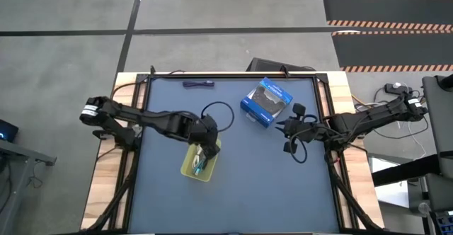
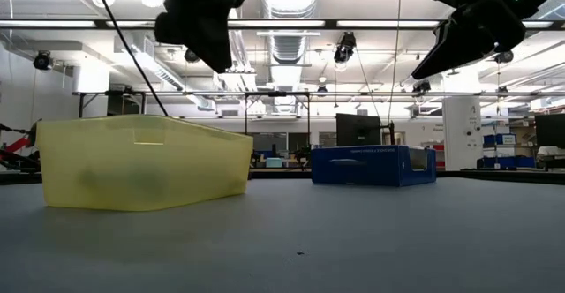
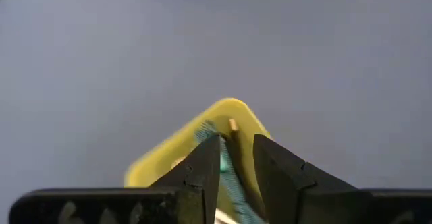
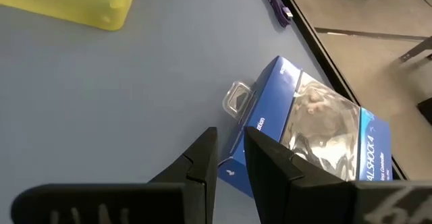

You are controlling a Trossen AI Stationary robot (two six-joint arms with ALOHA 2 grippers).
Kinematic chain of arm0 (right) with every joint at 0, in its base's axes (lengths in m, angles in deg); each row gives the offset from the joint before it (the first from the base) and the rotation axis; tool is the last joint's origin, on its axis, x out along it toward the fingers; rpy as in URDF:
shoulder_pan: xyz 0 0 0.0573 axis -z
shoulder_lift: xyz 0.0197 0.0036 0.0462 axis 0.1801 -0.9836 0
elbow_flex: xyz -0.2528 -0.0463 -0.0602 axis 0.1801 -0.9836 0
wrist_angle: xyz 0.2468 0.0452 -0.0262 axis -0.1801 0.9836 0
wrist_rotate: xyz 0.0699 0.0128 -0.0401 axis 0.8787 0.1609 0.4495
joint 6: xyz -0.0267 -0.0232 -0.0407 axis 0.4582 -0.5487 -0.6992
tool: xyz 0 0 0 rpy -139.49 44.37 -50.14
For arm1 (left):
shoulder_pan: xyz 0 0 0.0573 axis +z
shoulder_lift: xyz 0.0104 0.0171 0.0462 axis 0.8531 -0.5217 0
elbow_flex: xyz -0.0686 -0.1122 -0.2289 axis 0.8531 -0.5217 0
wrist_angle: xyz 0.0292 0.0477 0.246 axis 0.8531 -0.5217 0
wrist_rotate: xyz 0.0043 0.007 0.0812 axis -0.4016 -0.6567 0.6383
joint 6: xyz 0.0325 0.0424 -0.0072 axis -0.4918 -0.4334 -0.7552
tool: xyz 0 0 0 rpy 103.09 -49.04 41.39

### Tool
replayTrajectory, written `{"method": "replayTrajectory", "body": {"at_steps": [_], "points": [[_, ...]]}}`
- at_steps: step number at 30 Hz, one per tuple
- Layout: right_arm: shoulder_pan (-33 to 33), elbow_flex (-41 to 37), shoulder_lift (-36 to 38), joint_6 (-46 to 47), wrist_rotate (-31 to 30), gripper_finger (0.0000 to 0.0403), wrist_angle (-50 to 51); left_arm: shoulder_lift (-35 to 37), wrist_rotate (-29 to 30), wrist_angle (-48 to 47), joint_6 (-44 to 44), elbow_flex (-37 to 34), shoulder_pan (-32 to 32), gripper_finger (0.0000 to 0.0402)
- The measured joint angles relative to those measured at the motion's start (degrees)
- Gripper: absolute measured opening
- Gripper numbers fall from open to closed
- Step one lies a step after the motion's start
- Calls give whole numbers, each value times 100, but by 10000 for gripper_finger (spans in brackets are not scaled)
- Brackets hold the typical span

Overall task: Pick and place USB-C Cables
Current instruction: Put the violet charger cable into the yellow bin

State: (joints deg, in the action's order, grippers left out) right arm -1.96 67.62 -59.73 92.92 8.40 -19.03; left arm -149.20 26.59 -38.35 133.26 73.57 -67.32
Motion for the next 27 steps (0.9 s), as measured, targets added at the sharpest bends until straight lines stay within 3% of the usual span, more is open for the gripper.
{"method": "replayTrajectory", "body": {"at_steps": [6,12,27], "points": [[0,30,0,205,2,63,2,0,-324,2,-1546,-37,380,73],[0,30,0,302,2,61,4,9,-771,2,-2439,-41,867,73],[0,30,0,104,0,59,5,-185,-849,14,-3437,-220,2983,73]]}}
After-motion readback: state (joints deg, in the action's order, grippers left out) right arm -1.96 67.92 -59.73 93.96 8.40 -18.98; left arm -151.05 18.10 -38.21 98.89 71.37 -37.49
